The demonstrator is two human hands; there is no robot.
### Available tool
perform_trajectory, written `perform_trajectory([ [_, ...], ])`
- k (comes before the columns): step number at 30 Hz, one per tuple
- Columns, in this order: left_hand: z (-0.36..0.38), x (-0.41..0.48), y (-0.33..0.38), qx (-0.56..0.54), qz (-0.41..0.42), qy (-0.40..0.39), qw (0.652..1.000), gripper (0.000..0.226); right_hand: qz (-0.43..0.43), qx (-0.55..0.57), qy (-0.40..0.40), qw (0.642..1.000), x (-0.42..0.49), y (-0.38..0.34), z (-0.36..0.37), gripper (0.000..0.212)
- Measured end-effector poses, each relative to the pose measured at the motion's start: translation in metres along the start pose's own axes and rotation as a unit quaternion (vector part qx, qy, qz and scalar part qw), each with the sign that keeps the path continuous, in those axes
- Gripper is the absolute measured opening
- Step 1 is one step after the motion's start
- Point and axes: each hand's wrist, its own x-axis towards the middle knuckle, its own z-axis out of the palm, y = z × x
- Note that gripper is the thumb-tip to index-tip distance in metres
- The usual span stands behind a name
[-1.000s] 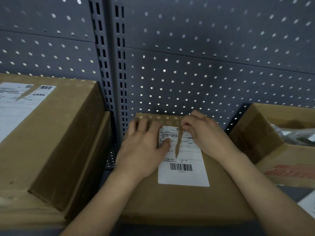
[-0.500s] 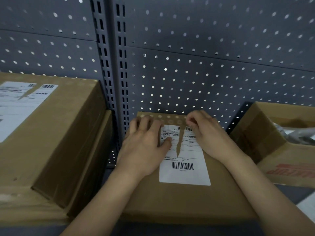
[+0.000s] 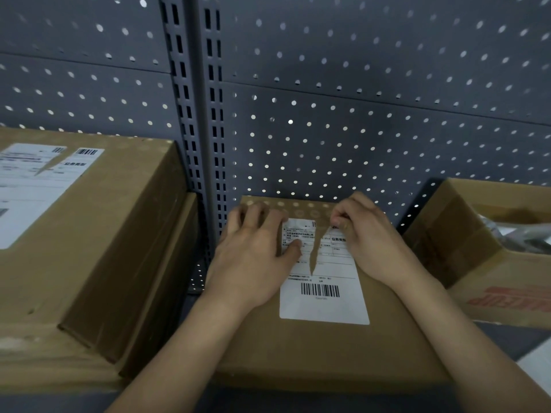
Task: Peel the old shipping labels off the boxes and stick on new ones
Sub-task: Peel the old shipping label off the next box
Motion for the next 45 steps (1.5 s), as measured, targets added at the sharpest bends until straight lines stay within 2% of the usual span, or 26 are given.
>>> perform_trajectory([
  [4, 0.000, -0.001, 0.000, 0.001, 0.000, 0.000, 1.000, 0.047, 0.000, 0.009, 0.001, 1.000, 0.000, -0.002, -0.001, 0.022],
  [8, -0.001, -0.001, 0.000, 0.004, 0.000, 0.001, 1.000, 0.047, 0.012, 0.056, -0.017, 0.998, -0.001, -0.002, -0.006, 0.007],
  [10, -0.001, -0.001, 0.000, 0.005, 0.001, 0.000, 1.000, 0.047, 0.013, 0.065, -0.044, 0.997, -0.003, -0.001, -0.008, 0.026],
  [11, -0.001, -0.001, 0.000, 0.005, 0.001, -0.001, 1.000, 0.048, 0.004, 0.056, -0.054, 0.997, -0.003, 0.000, -0.007, 0.029],
  [15, 0.000, 0.000, -0.001, 0.007, -0.002, -0.001, 1.000, 0.048, -0.002, 0.098, -0.045, 0.994, -0.003, 0.004, -0.006, 0.008],
  [17, 0.000, 0.000, -0.001, 0.008, -0.002, -0.002, 1.000, 0.048, 0.000, 0.124, -0.036, 0.992, -0.004, 0.003, -0.007, 0.005],
  [22, -0.001, 0.001, -0.001, 0.007, 0.001, 0.002, 1.000, 0.046, -0.025, 0.068, -0.054, 0.996, -0.003, 0.005, -0.004, 0.015],
  [29, -0.001, 0.001, -0.001, 0.011, 0.002, 0.005, 1.000, 0.047, -0.036, 0.036, -0.044, 0.998, -0.011, -0.004, -0.010, 0.017],
  [33, -0.001, 0.000, -0.001, 0.013, 0.002, 0.004, 1.000, 0.047, -0.031, 0.067, -0.024, 0.997, -0.015, -0.010, -0.013, 0.017],
  [39, 0.000, 0.000, -0.001, 0.014, 0.003, 0.004, 1.000, 0.048, -0.032, 0.104, -0.014, 0.994, -0.013, -0.009, -0.014, 0.006],
  [43, 0.000, 0.000, -0.002, 0.008, 0.002, 0.003, 1.000, 0.047, 0.005, 0.075, -0.096, 0.993, -0.016, -0.003, -0.015, 0.064],
  [45, 0.000, 0.000, -0.002, 0.004, 0.005, 0.006, 1.000, 0.046, -0.009, 0.055, -0.093, 0.994, -0.018, -0.003, -0.014, 0.061],
])
